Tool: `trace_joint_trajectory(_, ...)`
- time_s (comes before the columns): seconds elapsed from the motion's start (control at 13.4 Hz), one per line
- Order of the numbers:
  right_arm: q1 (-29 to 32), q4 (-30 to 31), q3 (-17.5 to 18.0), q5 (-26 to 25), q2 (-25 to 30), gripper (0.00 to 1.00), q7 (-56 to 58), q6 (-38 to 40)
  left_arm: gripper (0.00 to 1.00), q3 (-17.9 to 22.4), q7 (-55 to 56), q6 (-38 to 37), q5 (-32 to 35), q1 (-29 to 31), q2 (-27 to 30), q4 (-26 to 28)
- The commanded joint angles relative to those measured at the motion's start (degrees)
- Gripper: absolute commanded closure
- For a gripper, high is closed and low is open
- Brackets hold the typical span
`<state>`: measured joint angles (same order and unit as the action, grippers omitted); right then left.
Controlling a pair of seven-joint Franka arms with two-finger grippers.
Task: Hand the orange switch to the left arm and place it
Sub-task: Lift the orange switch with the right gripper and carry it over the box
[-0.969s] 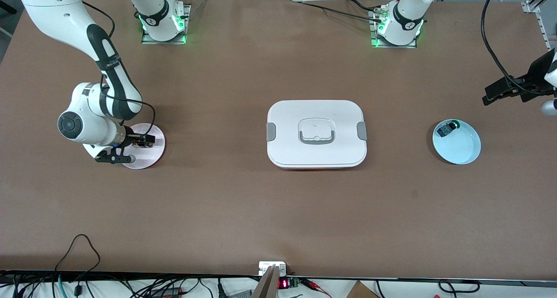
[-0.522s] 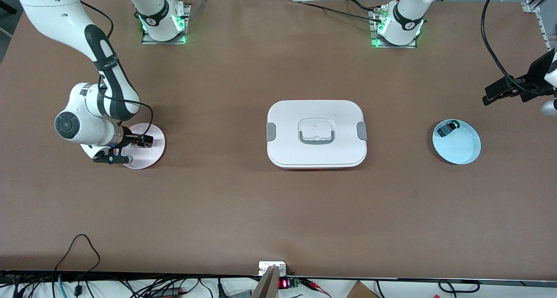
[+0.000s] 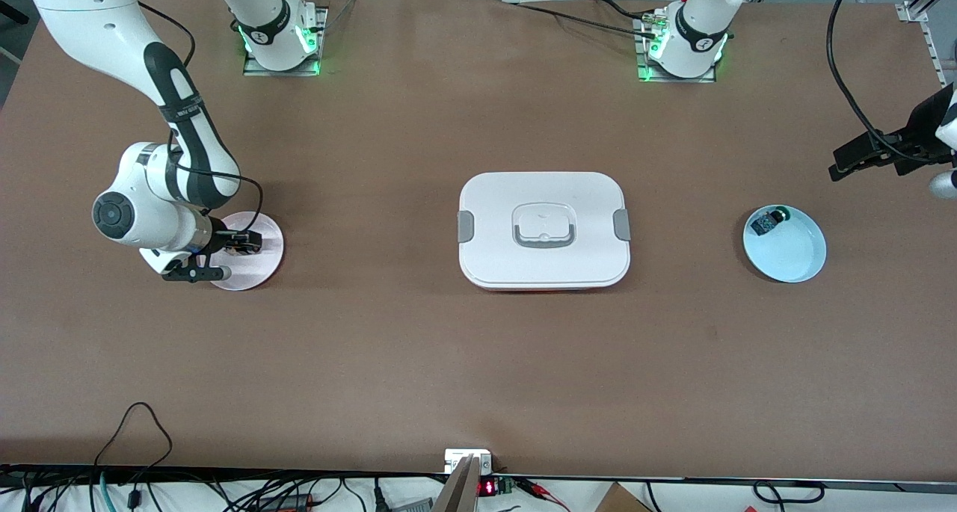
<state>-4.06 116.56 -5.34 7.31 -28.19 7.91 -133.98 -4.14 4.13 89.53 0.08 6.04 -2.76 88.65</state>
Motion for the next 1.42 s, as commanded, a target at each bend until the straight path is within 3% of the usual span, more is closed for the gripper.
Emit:
trace_joint_trajectory(0.0, -0.8, -0.7, 0.2, 1.2, 2.0, 0.73, 1.9, 3.3, 0.0, -0.3, 0.4, -1.4, 1.5, -0.2, -1.1, -2.3)
trace_joint_trajectory(0.3, -1.0, -4.4, 0.6, 1.1, 6.1, 0.73, 3.2, 9.6, 0.0, -0.2, 0.4, -1.1, 1.3, 0.3, -1.0, -2.4)
trace_joint_trajectory(0.6, -1.7, -19.4, 1.8, 1.1, 7.5, 0.83, 4.9, 29.2, 0.0, -0.2, 0.4, -1.2, 1.4, 0.2, -1.0, -2.4)
trace_joint_trajectory(0.75, -2.0, -25.0, 2.3, 1.2, 7.9, 0.85, 5.3, 35.0, 0.0, -0.3, 0.4, -1.2, 1.4, 0.0, -1.0, -2.4)
trace_joint_trajectory(0.89, -2.1, -28.7, 3.8, 1.0, 9.3, 0.92, 8.4, 36.3, 0.0, -0.2, 0.4, -1.2, 1.3, -0.2, -1.0, -2.4)
trace_joint_trajectory(1.34, -2.1, -33.3, 8.0, 1.4, 11.7, 0.94, 19.3, 35.2, 0.0, -0.3, 0.4, -1.1, 0.7, -1.6, -4.1, -5.7)
